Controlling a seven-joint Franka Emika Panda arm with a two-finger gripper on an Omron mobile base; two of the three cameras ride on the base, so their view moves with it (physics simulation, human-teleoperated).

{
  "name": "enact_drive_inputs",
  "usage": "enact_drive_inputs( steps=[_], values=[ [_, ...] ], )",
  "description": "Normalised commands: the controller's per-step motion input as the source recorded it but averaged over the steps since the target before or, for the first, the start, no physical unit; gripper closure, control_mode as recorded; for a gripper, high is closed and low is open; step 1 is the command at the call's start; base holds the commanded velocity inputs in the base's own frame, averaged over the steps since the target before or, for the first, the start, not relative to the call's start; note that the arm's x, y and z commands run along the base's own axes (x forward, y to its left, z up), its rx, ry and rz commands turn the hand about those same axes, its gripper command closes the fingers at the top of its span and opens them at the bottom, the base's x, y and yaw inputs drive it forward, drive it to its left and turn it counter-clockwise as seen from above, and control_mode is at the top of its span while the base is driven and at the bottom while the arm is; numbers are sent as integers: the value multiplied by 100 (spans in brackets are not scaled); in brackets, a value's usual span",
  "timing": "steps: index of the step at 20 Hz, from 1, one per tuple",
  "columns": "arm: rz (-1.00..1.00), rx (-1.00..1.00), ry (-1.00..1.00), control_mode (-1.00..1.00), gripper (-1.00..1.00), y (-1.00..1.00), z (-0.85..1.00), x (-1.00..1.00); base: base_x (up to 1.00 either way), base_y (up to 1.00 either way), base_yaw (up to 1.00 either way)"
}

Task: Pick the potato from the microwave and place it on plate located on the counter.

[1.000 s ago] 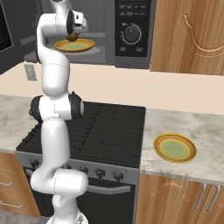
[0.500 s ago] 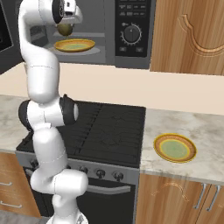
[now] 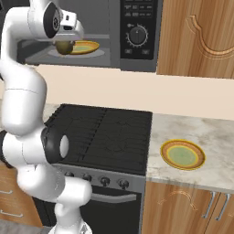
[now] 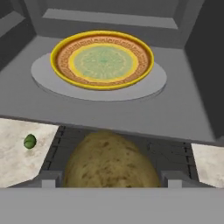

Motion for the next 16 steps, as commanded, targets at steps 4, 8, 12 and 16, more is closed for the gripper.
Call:
enact_drive_inputs(
  steps=[4, 8, 12, 16],
  values=[
    [0, 4, -6, -100, 100, -42, -42, -100, 0, 0, 0],
    [-4, 0, 8, -100, 100, -74, -1, -100, 0, 0, 0],
    [-18, 0, 24, -100, 100, -100, -15, -64, 0, 0, 0],
    [-18, 0, 17, -100, 100, -100, -40, -11, 0, 0, 0]
  ],
)
